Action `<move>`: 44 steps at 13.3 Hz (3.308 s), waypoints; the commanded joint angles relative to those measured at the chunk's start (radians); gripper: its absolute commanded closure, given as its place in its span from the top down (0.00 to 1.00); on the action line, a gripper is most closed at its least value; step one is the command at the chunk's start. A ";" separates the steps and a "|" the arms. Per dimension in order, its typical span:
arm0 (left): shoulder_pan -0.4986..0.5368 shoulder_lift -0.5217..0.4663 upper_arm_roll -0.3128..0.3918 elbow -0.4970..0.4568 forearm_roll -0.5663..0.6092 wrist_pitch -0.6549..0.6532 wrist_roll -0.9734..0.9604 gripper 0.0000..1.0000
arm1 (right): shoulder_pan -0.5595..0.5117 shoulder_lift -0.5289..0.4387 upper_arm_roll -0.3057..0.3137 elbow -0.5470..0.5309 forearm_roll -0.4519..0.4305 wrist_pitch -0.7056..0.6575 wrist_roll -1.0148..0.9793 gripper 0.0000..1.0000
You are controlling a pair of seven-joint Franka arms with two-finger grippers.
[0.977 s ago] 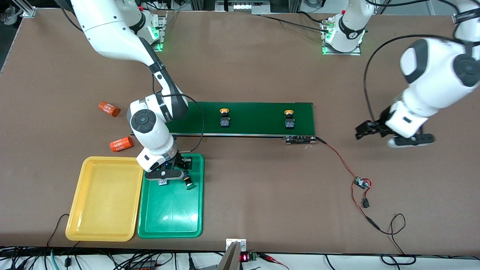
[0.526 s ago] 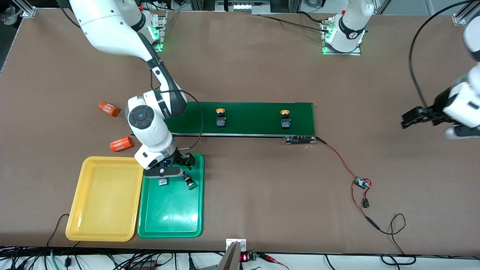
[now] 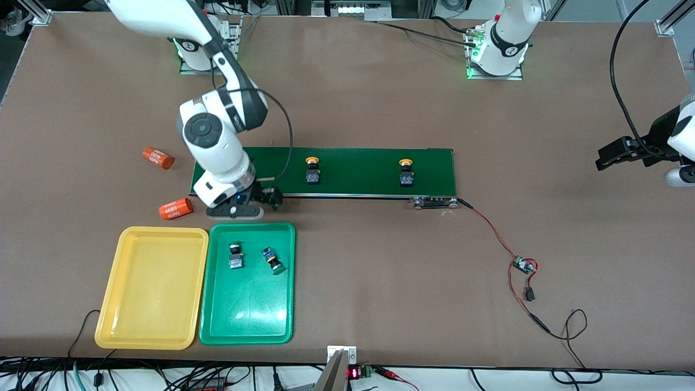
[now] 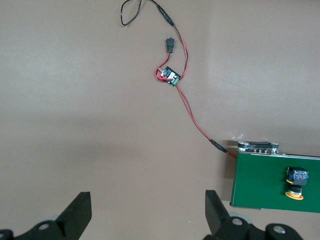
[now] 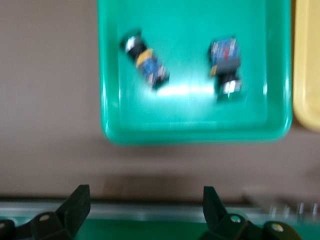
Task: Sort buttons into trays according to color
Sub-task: 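Move the right gripper back to a yellow-cap button on the belt, then grasp the yellow-cap button on the belt with the right gripper, then carry the yellow-cap button over the yellow tray with the right gripper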
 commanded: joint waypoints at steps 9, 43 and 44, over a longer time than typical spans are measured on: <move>0.009 -0.018 0.002 0.020 0.000 -0.019 0.001 1.00 | 0.071 -0.046 0.082 -0.087 -0.009 -0.015 0.169 1.00; 0.009 -0.035 -0.001 0.006 0.000 -0.071 0.003 1.00 | -0.113 0.012 -0.117 0.152 -0.001 -0.161 -0.374 0.14; 0.009 -0.035 -0.001 0.006 0.000 -0.071 0.003 1.00 | -0.151 0.046 -0.123 0.187 -0.001 -0.158 -0.438 0.14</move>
